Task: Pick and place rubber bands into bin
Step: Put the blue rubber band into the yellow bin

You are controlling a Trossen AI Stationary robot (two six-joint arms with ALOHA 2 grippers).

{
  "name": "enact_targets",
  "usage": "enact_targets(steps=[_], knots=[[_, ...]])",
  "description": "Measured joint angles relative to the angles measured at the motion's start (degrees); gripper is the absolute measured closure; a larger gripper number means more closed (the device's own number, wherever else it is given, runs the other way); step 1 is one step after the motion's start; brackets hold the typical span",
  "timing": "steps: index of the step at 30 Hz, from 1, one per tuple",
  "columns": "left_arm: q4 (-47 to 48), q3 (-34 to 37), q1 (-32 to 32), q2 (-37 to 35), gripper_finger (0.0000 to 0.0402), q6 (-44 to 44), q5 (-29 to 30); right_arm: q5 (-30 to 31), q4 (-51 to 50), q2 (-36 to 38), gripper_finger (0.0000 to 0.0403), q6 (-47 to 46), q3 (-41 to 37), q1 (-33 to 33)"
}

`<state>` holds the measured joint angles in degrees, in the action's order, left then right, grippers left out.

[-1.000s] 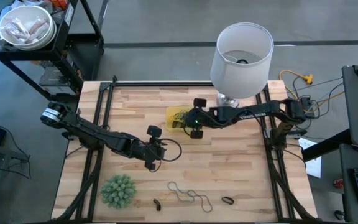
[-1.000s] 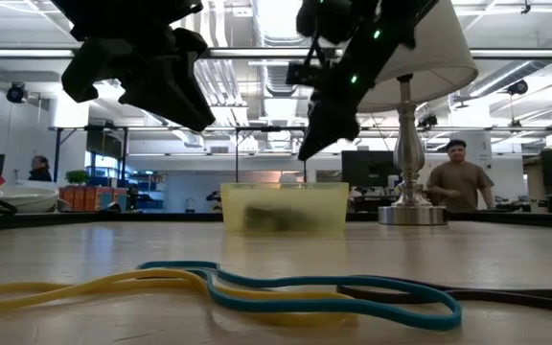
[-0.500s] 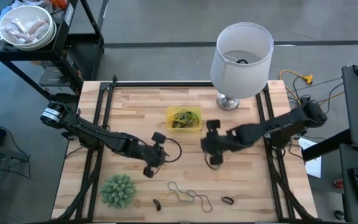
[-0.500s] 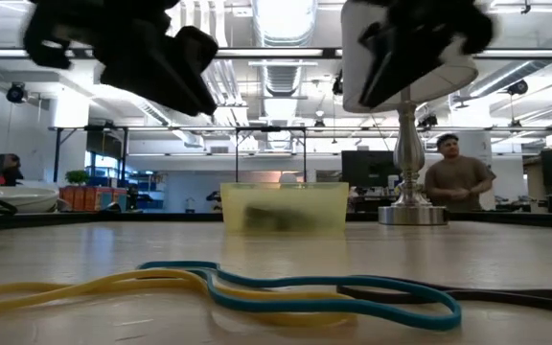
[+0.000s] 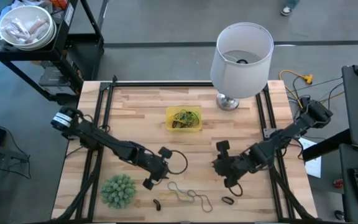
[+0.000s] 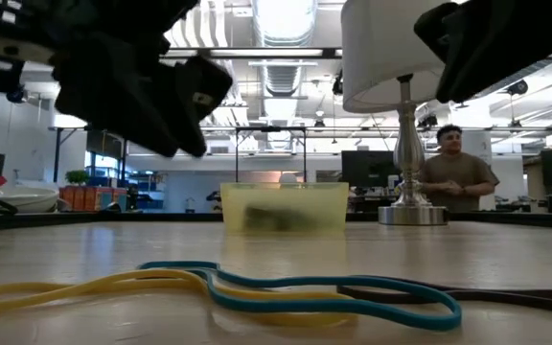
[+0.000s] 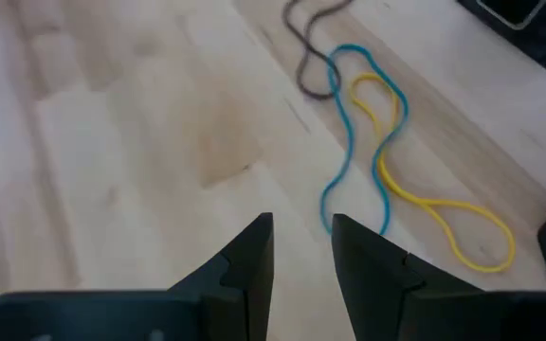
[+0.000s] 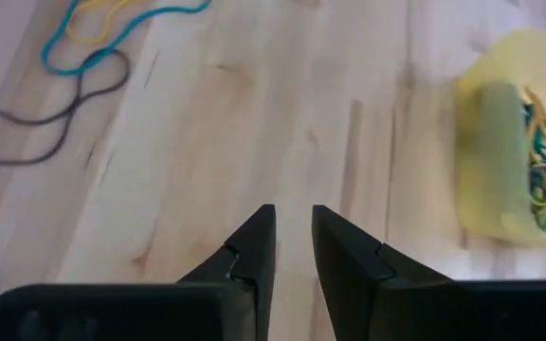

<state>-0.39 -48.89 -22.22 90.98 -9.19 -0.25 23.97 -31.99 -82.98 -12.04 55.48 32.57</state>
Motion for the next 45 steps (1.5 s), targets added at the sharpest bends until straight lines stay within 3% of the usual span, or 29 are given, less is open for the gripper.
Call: enact_targets(steps=[18, 29, 39, 45], knots=[[-10.28, -0.43, -1.01, 11.65, 0.0308, 2.63, -2.76, 0.63, 6.16, -0.13, 0.0344, -1.24, -2.36, 0.81], [-11.19, -1.35, -1.13, 14.47, 0.0308, 3.36, -3.27, 0.63, 6.54, -0.13, 0.0344, -1.31, -2.36, 0.81], [-9.34, -1.46, -1.13, 14.41, 0.0308, 17.06, -3.27, 0.63, 6.95, -0.13, 0.0343, -1.34, -2.37, 0.81], [-8.66, -1.48, -1.13, 14.63, 0.0308, 17.82, -3.18, 0.63, 7.06, -0.13, 0.0343, -1.52, -2.38, 0.81]])
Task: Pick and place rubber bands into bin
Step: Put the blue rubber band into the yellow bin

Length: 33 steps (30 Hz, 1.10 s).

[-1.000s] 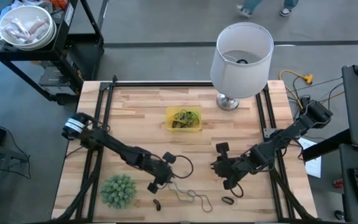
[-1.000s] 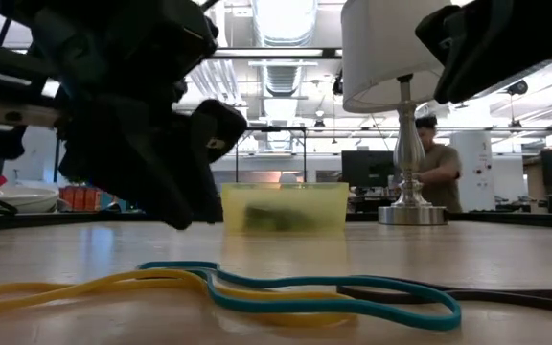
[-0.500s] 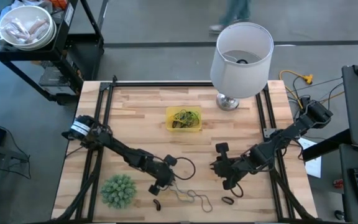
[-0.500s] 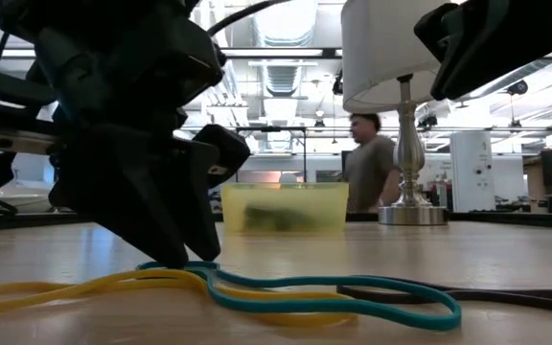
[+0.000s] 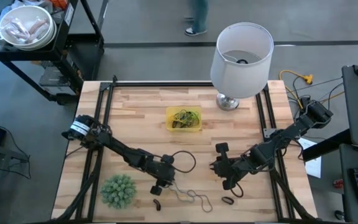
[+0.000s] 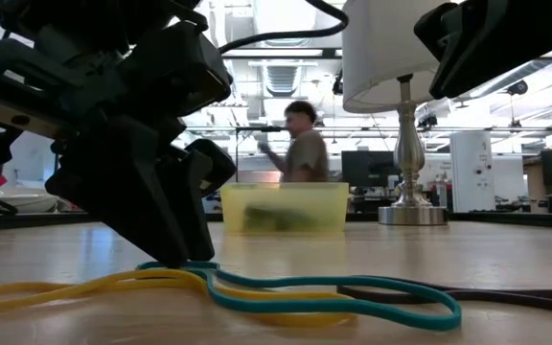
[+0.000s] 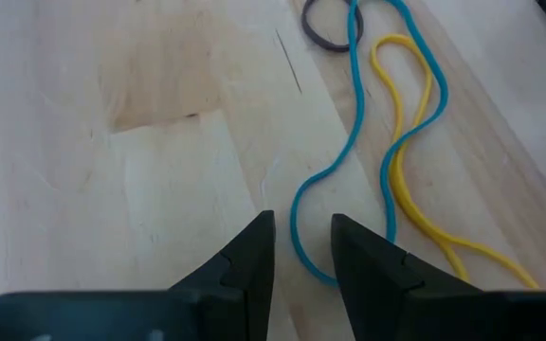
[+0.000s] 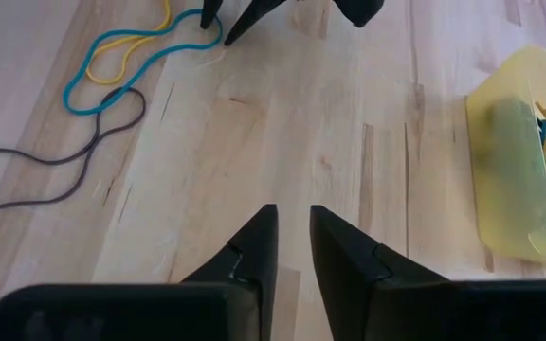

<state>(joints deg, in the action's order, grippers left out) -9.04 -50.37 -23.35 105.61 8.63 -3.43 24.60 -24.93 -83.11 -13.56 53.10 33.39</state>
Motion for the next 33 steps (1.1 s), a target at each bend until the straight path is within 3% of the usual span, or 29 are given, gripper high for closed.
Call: enact_targets(steps=[5, 12, 22, 24, 33], knots=[[0.14, -0.04, 0.0, 0.91, 0.0321, -3.07, 0.1, 0.0, 0.0, -0.02, 0.0346, 0.02, 0.0, 0.0], [0.62, -0.09, -0.02, 2.61, 0.0393, -10.04, -0.17, 0.0, 0.04, -0.02, 0.0346, 0.02, -0.25, 0.0], [0.06, -0.07, -0.4, 0.4, 0.0401, -14.46, 7.06, 0.0, 0.28, -0.02, 0.0346, 0.02, -0.95, 0.0], [0.36, -0.3, -0.62, -0.23, 0.0401, -16.19, 10.46, 0.0, 0.31, -0.02, 0.0346, 0.02, -1.16, 0.0], [0.25, -0.15, -1.38, -3.02, 0.0401, -19.86, 37.18, 0.0, 0.49, -0.02, 0.0346, -1.38, -2.27, 0.0]])
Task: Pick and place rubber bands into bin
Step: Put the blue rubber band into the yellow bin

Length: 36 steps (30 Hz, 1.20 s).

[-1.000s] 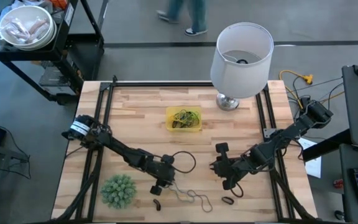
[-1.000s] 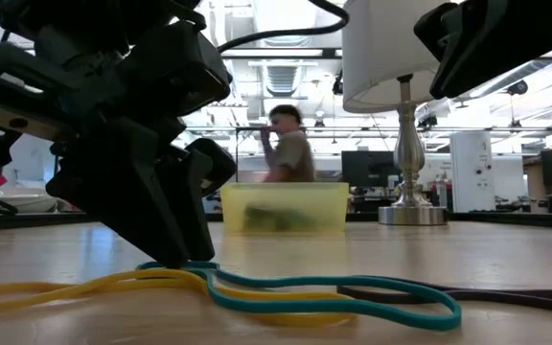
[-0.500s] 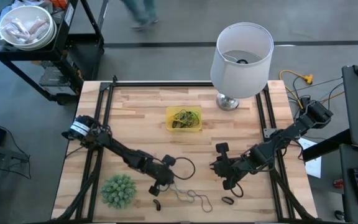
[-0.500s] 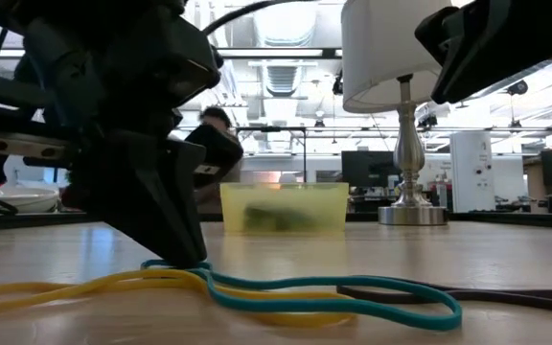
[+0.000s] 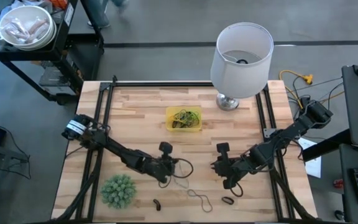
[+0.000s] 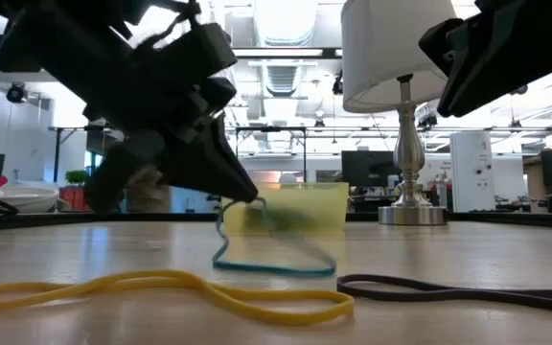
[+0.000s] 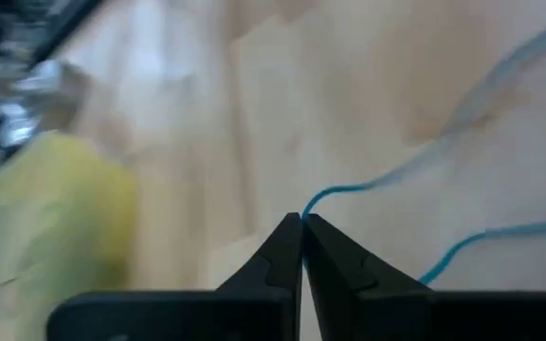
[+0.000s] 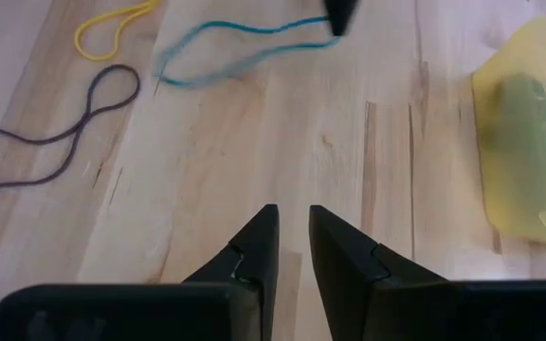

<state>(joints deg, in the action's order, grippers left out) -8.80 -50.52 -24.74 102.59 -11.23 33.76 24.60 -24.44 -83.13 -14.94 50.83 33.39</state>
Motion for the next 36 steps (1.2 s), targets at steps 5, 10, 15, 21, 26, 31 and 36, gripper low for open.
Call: enact_targets(steps=[5, 10, 15, 21, 26, 31, 36], knots=[[-0.94, -0.16, 0.02, -0.45, 0.0401, -2.72, 8.17, 0.0, -0.01, -0.02, 0.0346, -0.11, -0.5, -0.02], [-1.33, -1.25, -0.1, -1.62, 0.0401, -4.07, 13.62, 0.02, 0.46, -0.02, 0.0346, -0.09, -0.5, -0.02], [-1.27, -1.65, -0.19, -4.4, 0.0401, -7.29, 14.81, 0.02, 0.86, -0.02, 0.0346, 0.11, -0.5, -0.02], [-1.62, -2.07, -0.06, -9.01, 0.0401, -11.97, 15.14, 0.02, 1.36, -0.02, 0.0346, 0.37, -0.6, -0.02], [-2.95, -2.05, 0.02, -13.05, 0.0401, -16.49, 16.33, 0.04, 1.5, -0.02, 0.0346, 0.44, -0.94, -0.02], [-5.5, -2.05, 1.0, -15.94, 0.0401, -23.15, 18.37, 0.05, 2.83, -0.02, 0.0346, 1.41, -1.36, -0.02], [-9.02, -2.01, 4.79, -17.45, 0.0402, -28.75, 19.25, 0.09, 3.72, -0.02, 0.0346, 1.94, -1.38, -0.02]])
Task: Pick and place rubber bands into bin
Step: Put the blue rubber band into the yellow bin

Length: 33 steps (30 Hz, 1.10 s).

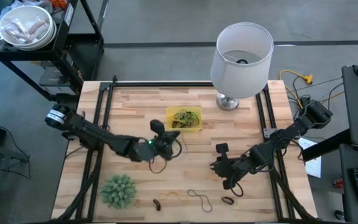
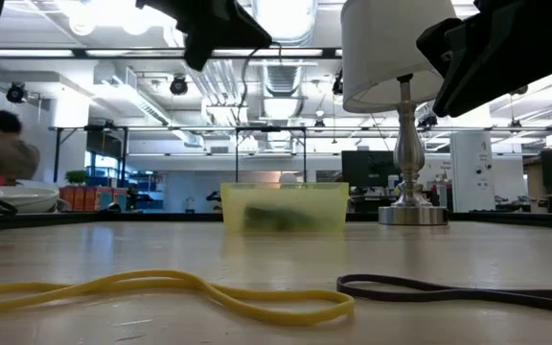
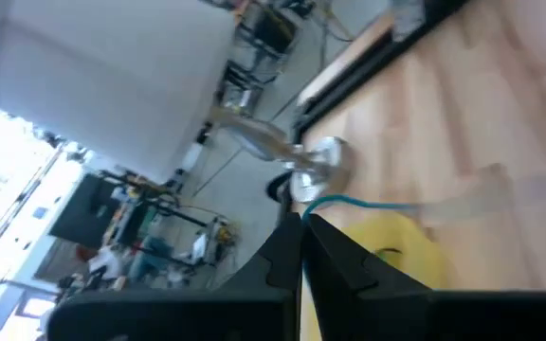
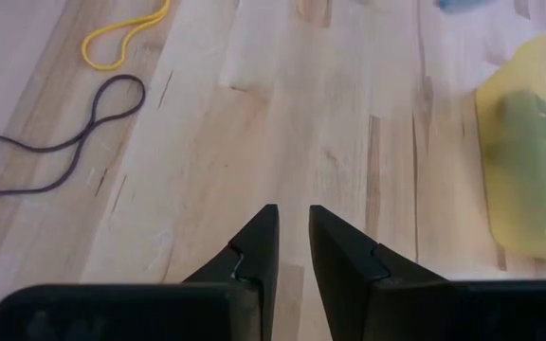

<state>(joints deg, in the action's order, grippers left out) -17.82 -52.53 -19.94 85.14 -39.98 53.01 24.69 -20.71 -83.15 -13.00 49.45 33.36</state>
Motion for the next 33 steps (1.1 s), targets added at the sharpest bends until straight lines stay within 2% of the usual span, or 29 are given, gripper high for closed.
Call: enact_targets(steps=[5, 11, 16, 21, 24, 33], knots=[[-1.51, 0.0, 5.59, -0.21, 0.0402, -2.67, -1.43, 0.0, 0.09, 0.0, 0.0346, 0.16, -0.02, 0.0], [-1.29, 0.0, 13.18, 0.03, 0.0401, -2.4, -7.69, 0.0, 0.07, 0.0, 0.0346, 0.16, -0.02, -0.02], [-1.3, 0.04, 19.07, 0.05, 0.0402, -2.21, -9.79, -0.02, 0.08, 0.0, 0.0346, 0.16, -0.02, -0.02], [-0.99, 0.69, 24.2, 0.07, 0.0401, 2.42, -17.35, -0.02, 0.09, 0.0, 0.0346, 0.14, -0.08, -0.02], [-1.0, 1.59, 26.26, 0.07, 0.0401, 4.73, -21.1, -0.02, 0.11, 0.0, 0.0346, 0.14, -0.16, -0.02], [-0.57, 3.88, 28.23, 0.12, 0.0402, 7.8, -22.83, -0.02, 0.25, 0.0, 0.0346, 0.14, -0.34, -0.02]])
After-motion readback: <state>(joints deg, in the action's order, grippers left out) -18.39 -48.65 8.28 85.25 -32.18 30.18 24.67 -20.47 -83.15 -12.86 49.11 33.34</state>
